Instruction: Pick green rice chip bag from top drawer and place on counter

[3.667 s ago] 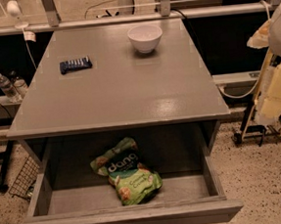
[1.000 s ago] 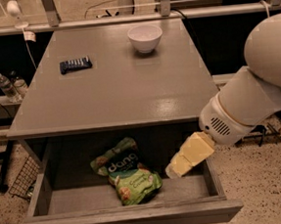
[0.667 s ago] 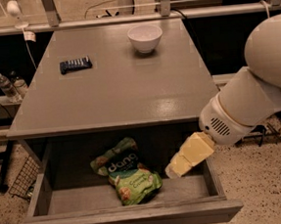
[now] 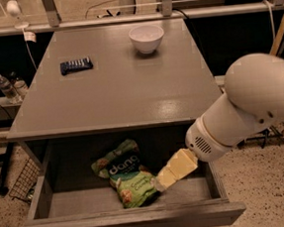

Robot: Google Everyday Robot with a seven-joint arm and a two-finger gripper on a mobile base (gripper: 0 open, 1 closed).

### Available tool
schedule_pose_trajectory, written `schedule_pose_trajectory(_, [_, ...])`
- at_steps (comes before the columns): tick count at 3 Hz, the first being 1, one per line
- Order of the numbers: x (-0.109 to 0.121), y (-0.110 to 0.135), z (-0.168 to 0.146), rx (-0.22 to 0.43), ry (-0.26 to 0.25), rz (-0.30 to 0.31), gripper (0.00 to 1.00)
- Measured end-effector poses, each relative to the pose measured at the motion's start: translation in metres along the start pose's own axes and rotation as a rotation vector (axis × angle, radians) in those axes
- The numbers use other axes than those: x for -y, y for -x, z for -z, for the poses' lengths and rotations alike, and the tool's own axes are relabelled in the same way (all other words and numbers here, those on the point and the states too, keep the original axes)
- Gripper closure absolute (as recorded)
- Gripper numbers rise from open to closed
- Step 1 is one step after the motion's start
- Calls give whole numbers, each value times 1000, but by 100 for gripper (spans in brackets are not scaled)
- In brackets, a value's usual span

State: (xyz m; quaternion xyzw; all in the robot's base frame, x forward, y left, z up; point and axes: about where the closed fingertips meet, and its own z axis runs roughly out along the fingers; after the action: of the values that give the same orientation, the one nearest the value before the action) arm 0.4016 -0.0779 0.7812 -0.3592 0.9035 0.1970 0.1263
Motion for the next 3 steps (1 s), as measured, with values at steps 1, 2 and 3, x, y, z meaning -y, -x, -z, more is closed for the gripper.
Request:
schedule_pose_trajectory(1, [2,-1,-47,22,3,-69,0])
schedule_pose_trajectory(2, [9,12,-98,69,17,-151,0])
schedule_pose_trajectory(3, [12,25,-119,108,27,-179,0])
